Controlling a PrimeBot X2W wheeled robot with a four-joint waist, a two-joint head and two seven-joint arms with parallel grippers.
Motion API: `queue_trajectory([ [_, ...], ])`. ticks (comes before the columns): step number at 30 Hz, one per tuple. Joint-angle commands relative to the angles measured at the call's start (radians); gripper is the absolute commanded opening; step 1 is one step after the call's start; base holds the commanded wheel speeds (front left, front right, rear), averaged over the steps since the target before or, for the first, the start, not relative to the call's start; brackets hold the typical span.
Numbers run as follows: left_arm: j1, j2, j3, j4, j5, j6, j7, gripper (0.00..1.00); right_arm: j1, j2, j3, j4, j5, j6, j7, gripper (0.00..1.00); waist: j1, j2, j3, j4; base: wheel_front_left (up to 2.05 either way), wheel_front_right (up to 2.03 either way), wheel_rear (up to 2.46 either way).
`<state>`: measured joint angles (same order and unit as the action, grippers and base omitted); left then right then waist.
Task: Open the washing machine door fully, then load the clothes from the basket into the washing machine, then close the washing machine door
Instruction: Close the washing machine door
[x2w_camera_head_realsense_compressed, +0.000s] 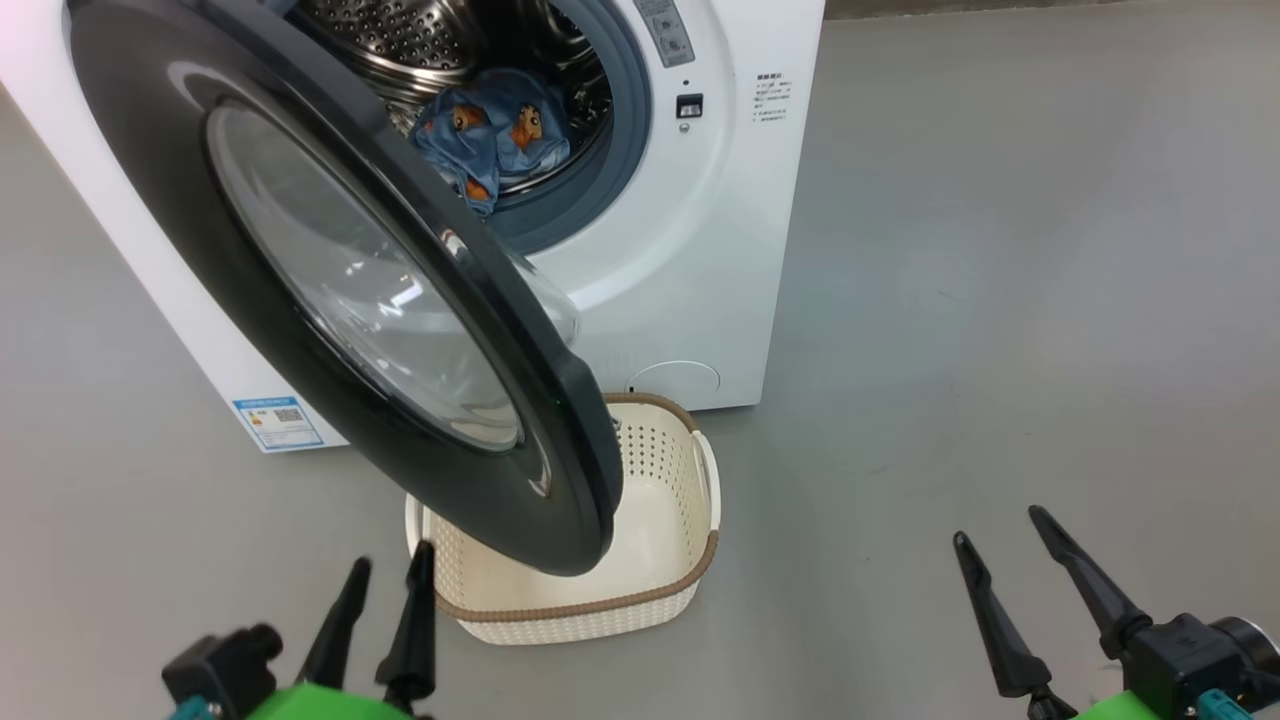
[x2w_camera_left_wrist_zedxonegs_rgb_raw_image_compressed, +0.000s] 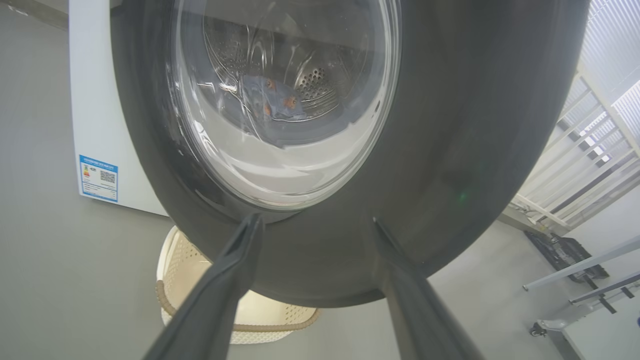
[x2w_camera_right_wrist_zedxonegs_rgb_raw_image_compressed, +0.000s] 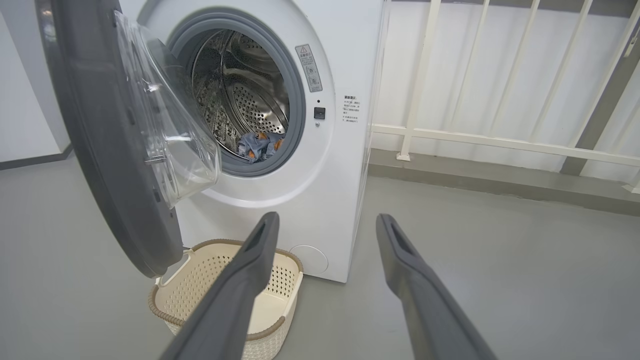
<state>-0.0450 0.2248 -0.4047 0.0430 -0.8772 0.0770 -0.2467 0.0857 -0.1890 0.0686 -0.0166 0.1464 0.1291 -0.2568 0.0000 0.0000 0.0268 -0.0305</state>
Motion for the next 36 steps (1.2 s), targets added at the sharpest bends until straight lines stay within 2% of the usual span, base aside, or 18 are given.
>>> queue_trajectory([
  [1,0.009,0.003,0.06,-0.027,0.061,0.015,-0.013,1.0,-0.007,-0.011,0.007,-0.031,-0.019,0.002,-0.005,1.0,0.0,0.0,0.001,0.003,0.0,0.0,0.0],
  [5,0.072,-0.04,0.153,-0.048,0.206,0.012,-0.015,1.0,-0.002,-0.014,-0.012,-0.033,-0.019,0.002,-0.005,1.0,0.0,0.0,0.002,0.008,0.0,0.0,0.0],
  [6,0.072,-0.04,0.153,-0.048,0.206,0.012,-0.015,1.0,-0.002,-0.014,-0.012,-0.033,-0.019,0.002,-0.005,1.0,0.0,0.0,0.002,0.008,0.0,0.0,0.0],
  [10,0.129,-0.075,0.245,-0.058,0.316,-0.015,-0.015,1.0,0.0,-0.015,-0.029,-0.035,-0.024,0.002,-0.005,1.0,0.0,0.0,-0.004,0.012,0.0,0.0,0.0],
  [18,0.184,-0.142,0.371,-0.065,0.46,-0.079,-0.015,1.0,0.003,-0.009,-0.059,-0.029,-0.031,0.002,-0.005,1.0,0.0,0.0,-0.007,0.021,0.0,0.0,0.0],
  [23,0.202,-0.165,0.434,-0.074,0.516,-0.109,-0.015,1.0,0.007,-0.005,-0.079,-0.003,-0.033,0.002,-0.005,1.0,0.0,0.0,-0.008,0.022,0.0,0.0,0.0],
  [29,0.211,-0.173,0.461,-0.071,0.554,-0.132,-0.015,1.0,0.005,-0.008,-0.081,0.014,-0.034,0.002,-0.005,1.0,0.0,0.0,-0.013,0.022,0.0,0.0,0.0],
  [30,0.212,-0.174,0.462,-0.069,0.552,-0.134,-0.015,1.0,0.005,-0.009,-0.081,0.017,-0.034,0.002,-0.005,0.97,0.0,0.0,-0.014,0.023,0.0,0.0,0.0],
  [31,0.213,-0.174,0.461,-0.067,0.547,-0.133,-0.015,1.0,0.006,-0.009,-0.082,0.022,-0.032,0.002,-0.005,0.75,0.0,0.0,-0.016,0.023,0.0,0.0,0.0],
  [32,0.213,-0.174,0.46,-0.066,0.543,-0.133,-0.015,1.0,0.006,-0.009,-0.082,0.028,-0.028,0.002,-0.005,0.34,0.0,0.0,-0.017,0.024,0.0,0.0,0.0],
  [33,0.214,-0.174,0.458,-0.064,0.541,-0.132,-0.015,1.0,0.005,-0.011,-0.081,0.034,-0.025,0.002,-0.005,0.0,0.0,0.0,-0.019,0.025,0.0,0.0,0.0],
  [36,0.215,-0.174,0.453,-0.061,0.538,-0.13,-0.015,1.0,0.004,-0.009,-0.085,0.053,-0.011,0.002,-0.005,0.0,0.0,0.0,-0.023,0.028,0.0,0.0,0.0],
])
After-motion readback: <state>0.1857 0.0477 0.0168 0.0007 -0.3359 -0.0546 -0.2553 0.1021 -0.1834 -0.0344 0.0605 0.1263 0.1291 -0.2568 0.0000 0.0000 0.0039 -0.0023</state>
